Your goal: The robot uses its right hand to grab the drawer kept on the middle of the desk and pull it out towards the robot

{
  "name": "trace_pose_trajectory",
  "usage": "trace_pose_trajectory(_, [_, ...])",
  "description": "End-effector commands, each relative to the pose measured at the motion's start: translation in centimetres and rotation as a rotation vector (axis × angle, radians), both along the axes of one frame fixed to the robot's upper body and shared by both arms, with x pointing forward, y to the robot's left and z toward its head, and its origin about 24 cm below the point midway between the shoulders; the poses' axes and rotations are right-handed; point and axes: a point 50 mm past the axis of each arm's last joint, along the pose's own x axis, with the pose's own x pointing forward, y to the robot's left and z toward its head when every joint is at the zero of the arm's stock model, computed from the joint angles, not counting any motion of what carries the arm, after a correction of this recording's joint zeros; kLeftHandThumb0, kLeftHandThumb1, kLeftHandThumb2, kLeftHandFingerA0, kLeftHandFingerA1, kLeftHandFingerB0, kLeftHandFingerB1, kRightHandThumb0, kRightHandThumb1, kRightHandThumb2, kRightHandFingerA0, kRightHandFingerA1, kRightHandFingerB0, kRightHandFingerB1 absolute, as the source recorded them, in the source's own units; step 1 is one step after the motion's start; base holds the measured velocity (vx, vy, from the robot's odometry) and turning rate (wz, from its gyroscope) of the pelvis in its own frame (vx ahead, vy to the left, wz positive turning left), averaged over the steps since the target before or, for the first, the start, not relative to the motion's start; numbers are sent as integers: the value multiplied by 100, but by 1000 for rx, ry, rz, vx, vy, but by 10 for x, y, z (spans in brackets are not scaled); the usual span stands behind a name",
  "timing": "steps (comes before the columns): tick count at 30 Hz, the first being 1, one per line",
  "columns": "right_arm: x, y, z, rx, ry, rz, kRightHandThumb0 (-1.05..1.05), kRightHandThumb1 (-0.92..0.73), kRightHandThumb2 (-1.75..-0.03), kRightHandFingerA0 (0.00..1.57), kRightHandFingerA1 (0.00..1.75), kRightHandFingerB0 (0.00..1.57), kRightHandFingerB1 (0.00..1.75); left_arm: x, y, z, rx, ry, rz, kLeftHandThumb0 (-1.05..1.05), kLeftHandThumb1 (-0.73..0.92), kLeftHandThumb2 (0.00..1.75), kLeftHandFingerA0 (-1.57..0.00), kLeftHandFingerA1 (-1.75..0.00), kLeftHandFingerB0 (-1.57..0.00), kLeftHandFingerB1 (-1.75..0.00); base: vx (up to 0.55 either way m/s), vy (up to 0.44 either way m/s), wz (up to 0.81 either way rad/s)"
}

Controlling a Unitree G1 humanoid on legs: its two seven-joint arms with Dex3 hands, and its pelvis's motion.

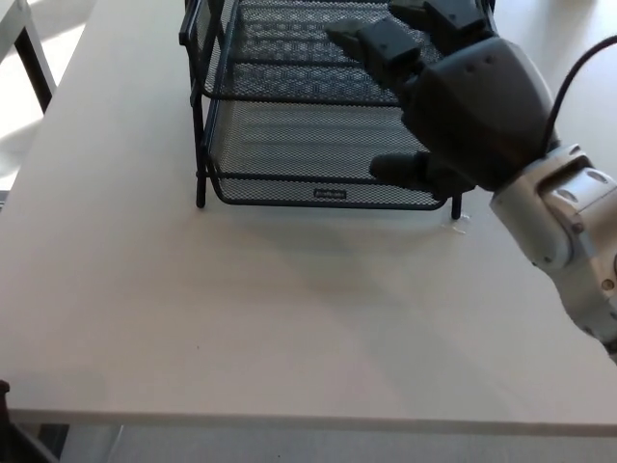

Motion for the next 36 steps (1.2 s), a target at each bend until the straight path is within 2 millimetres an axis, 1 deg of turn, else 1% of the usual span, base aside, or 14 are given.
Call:
trace_pose_trajectory(1, [5, 8, 1, -29, -73, 3, -90, -55, -98, 0, 49, 12, 33, 1, 0, 1, 12, 15, 4, -12, 51, 63, -73, -140, -68, -126, 0, 0, 0])
trace_pose_trajectory(4, [13, 9, -6, -46, -40, -28, -87, -53, -97, 4, 36, 8, 22, 4, -1, 3, 11, 7, -15, -12, 52, 64, -73, -143, -66, -131, 0, 0, 0])
trace_pose_trajectory(5, [18, 10, -10, -55, -31, -47, -89, -53, -97, 5, 36, 6, 21, 5, -1, 3, 1, 9, -5, -13, 51, 64, -72, -138, -69, -123, 0, 0, 0])
trace_pose_trajectory(10, [28, 8, -17, -73, -33, -83, -90, -54, -94, 6, 31, 7, 15, 7, -4, 4, 2, 3, -16, -13, 49, 66, -75, -138, -71, -123, 0, 0, 0])
trace_pose_trajectory(13, [39, 7, -28, -80, -56, -126, -83, -50, -91, 5, 43, 7, 22, 5, -5, 1, -1, 5, -14, -15, 51, 64, -75, -135, -72, -120, 0, 0, 0])
trace_pose_trajectory(15, [46, 6, -32, -67, -67, -152, -83, -50, -89, 0, 48, 11, 24, 5, -6, 1, -4, 0, -30, -12, 49, 65, -76, -140, -72, -127, 0, 0, 0])
trace_pose_trajectory(16, [49, 5, -33, -51, -81, -156, -81, -48, -88, 3, 53, 0, 35, 5, -5, 1, -10, 5, -28, -13, 49, 65, -76, -141, -71, -128, 0, 0, 0])
trace_pose_trajectory(17, [51, 3, -32, -48, -90, -167, -72, -44, -88, 5, 55, 1, 38, 6, -6, 2, -4, 4, -31, -13, 50, 64, -76, -143, -70, -129, 0, 0, 0])
trace_pose_trajectory(21, [58, -1, -34, -61, -106, -207, -78, -46, -85, 2, 54, 0, 31, 6, -7, 0, -10, 7, -24, -12, 51, 63, -76, -141, -72, -128, 0, 0, 0])
trace_pose_trajectory(22, [59, -1, -34, -61, -112, -214, -39, -30, -92, 1, 53, 0, 51, 6, -7, 0, -13, 5, -24, -15, 51, 65, -75, -135, -72, -123, 0, 0, 0])
trace_pose_trajectory(24, [62, -3, -33, -30, -145, -227, -39, -34, -94, 1, 53, 0, 51, 6, -7, 2, -12, -4, -35, -12, 47, 67, -77, -139, -73, -127, 0, 0, 0])
trace_pose_trajectory(25, [63, -4, -31, -14, -159, -230, -69, -45, -82, 10, 57, 5, 46, 6, -8, 2, -16, -9, -41, -11, 47, 66, -76, -139, -72, -127, 0, 0, 0])
trace_pose_trajectory(31, [68, -9, -22, -25, -223, -269, -68, -48, -86, 15, 60, 6, 48, 7, -9, 3, -22, 1, -38, -12, 51, 65, -78, -143, -68, -131, 0, 0, 0])
trace_pose_trajectory(36, [68, -8, -18, 22, -275, -245, -63, -47, -85, 27, 68, 17, 52, 6, -12, 3, -7, 7, -48, -14, 51, 65, -74, -136, -70, -124, 0, 0, 0])
